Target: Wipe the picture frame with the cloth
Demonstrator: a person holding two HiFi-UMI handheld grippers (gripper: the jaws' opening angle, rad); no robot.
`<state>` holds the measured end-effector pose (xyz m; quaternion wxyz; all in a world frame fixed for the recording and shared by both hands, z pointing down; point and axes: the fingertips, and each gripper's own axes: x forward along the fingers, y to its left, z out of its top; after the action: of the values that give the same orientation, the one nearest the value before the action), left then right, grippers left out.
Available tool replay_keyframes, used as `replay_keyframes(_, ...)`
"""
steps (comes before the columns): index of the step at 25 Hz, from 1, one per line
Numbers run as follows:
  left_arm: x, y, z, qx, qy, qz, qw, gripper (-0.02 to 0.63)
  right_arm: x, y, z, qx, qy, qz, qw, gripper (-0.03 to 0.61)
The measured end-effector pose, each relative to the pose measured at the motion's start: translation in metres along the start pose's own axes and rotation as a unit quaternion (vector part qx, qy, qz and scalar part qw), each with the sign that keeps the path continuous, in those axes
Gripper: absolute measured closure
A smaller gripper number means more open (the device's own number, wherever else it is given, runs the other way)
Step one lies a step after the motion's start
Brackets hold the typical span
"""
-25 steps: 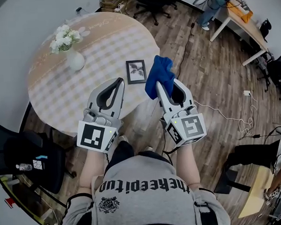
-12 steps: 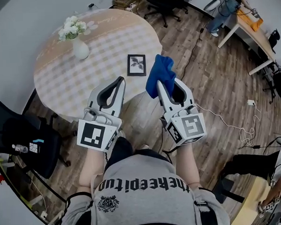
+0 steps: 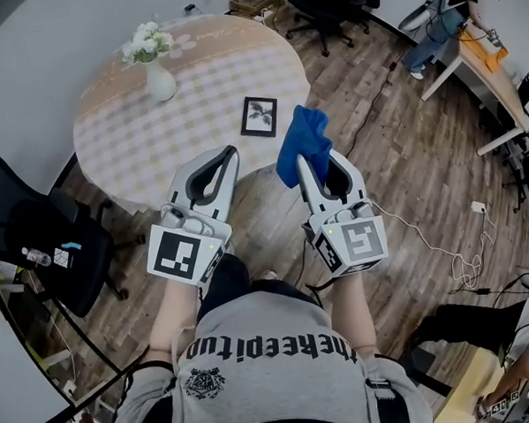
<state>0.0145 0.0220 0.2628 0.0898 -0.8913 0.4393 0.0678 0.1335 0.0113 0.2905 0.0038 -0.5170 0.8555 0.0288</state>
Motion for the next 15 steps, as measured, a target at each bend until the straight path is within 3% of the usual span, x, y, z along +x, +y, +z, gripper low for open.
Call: replay_keyframes(15,-0.001,-0.023,-0.002,0.002,0.009,0.011,0.9999,0.595,-0.017,-0.005,-0.002,-0.008,-0.008,0.021,1.000,0.457)
